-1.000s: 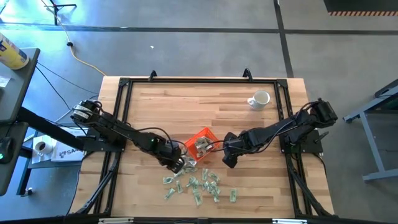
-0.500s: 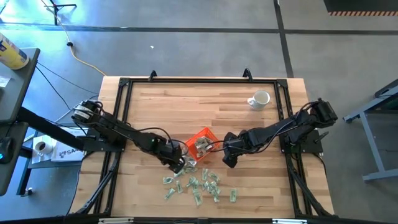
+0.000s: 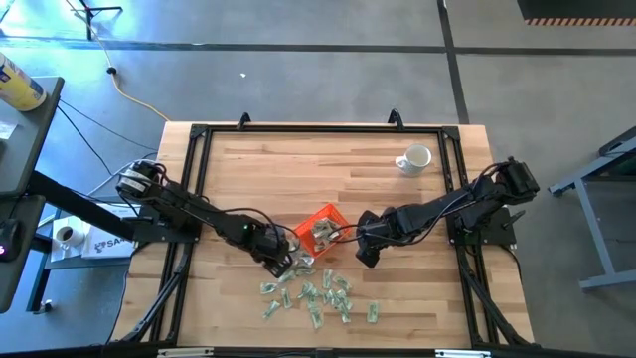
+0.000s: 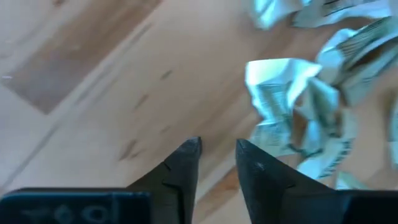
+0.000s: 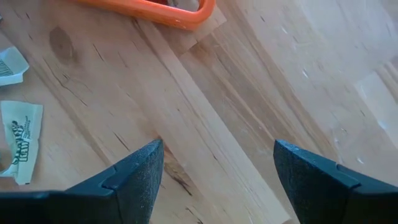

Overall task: Pick and place Stevia / Truvia into bins
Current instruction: Put the stevia packet into the orange bin

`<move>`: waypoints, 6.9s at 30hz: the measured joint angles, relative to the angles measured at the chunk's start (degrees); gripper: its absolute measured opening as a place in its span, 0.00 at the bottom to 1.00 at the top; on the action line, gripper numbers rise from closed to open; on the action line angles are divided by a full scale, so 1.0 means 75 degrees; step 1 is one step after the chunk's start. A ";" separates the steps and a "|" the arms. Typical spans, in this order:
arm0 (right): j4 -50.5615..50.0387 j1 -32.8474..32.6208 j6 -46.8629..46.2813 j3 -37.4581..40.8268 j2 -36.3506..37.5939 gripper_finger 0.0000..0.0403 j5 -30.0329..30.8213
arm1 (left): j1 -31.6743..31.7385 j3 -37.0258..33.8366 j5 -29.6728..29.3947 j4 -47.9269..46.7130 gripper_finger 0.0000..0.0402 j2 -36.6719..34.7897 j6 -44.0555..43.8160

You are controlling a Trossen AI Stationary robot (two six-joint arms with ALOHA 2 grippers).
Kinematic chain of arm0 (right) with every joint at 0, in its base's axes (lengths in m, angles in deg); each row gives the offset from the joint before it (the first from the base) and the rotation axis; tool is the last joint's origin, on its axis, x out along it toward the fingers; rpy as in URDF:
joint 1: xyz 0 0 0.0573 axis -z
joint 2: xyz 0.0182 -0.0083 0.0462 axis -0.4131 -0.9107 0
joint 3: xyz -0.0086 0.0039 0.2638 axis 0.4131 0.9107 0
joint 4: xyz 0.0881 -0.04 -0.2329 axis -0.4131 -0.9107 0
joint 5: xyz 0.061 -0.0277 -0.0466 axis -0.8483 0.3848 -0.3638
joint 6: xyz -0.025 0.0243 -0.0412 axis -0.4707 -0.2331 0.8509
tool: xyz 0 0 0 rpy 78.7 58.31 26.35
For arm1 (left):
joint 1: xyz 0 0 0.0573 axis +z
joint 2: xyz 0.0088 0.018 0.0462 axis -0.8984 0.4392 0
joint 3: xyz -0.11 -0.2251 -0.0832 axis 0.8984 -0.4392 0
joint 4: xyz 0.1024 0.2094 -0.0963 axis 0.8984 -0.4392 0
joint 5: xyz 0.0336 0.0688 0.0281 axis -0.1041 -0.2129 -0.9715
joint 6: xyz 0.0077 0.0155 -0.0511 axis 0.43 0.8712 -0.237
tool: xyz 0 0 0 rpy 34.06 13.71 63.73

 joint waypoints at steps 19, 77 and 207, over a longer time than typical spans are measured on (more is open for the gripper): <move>-0.0054 0.0268 0.0201 0.0003 0.0000 0.73 -0.0101 | -0.0279 0.0987 -0.0877 -0.0353 0.22 -0.0379 0.2629; -0.0321 0.0245 0.0606 0.0003 0.0000 0.73 -0.0029 | 0.1756 0.1116 -0.0393 -0.3277 0.48 -0.0669 -0.0084; 0.0721 -0.3172 0.4151 -0.0752 -0.1988 0.41 -0.0295 | -0.1250 0.3587 -0.2311 -0.5402 0.41 -0.0469 0.4614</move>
